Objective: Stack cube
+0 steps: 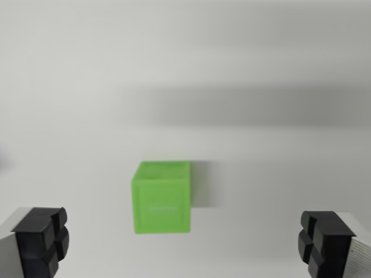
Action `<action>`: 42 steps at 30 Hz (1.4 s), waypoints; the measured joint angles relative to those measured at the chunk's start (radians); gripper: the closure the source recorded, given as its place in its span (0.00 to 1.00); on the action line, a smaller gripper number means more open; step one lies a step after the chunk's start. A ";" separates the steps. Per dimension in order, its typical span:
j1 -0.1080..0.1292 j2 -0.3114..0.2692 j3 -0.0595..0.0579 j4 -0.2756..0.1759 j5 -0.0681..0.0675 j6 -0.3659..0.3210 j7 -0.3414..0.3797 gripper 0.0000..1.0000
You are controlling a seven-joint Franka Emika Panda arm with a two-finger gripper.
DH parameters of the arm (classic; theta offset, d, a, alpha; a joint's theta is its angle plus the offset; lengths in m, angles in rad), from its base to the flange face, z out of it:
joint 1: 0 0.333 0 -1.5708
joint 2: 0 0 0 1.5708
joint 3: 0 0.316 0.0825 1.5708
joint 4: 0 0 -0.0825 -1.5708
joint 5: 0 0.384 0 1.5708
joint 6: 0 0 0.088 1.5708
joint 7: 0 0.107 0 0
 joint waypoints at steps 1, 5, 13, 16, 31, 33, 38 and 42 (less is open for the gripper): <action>0.002 0.000 0.001 -0.010 0.000 0.009 0.000 0.00; 0.008 -0.001 0.004 -0.049 0.000 0.042 0.000 0.00; 0.019 0.003 0.015 -0.127 -0.001 0.115 0.000 0.00; 0.023 0.008 0.018 -0.150 -0.001 0.141 0.000 0.00; 0.040 0.126 0.032 -0.223 -0.009 0.316 0.009 0.00; 0.040 0.162 0.031 -0.220 -0.014 0.347 0.012 0.00; 0.040 0.227 0.028 -0.215 -0.022 0.407 0.019 0.00; 0.043 0.277 0.023 -0.206 -0.028 0.451 0.023 0.00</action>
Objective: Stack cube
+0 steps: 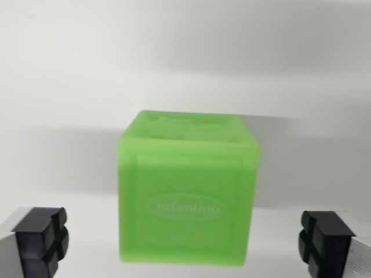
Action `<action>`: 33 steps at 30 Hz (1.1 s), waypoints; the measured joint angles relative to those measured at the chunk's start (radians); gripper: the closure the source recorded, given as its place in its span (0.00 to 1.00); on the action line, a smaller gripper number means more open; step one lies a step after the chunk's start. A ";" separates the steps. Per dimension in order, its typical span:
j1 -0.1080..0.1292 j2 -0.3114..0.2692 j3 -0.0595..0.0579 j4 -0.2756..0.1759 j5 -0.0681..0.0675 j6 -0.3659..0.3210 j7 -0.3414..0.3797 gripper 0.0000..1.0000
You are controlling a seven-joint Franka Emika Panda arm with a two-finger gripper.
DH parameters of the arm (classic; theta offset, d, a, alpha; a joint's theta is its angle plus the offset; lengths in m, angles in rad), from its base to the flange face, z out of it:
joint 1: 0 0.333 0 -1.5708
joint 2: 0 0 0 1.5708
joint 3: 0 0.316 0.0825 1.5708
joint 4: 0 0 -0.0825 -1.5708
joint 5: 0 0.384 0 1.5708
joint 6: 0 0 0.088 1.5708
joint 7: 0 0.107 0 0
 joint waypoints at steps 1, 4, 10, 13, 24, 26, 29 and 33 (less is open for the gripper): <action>0.002 0.015 -0.002 0.003 -0.001 0.012 0.001 0.00; 0.007 0.057 -0.008 0.011 -0.003 0.045 0.002 0.00; 0.017 0.118 -0.016 0.026 -0.003 0.093 0.002 0.00; 0.018 0.139 -0.018 0.031 -0.003 0.107 0.002 0.00; 0.020 0.168 -0.021 0.040 -0.003 0.130 0.002 1.00; 0.020 0.168 -0.021 0.040 -0.003 0.130 0.002 1.00; 0.020 0.168 -0.021 0.040 -0.003 0.131 0.002 1.00; 0.020 0.168 -0.021 0.040 -0.003 0.131 0.002 1.00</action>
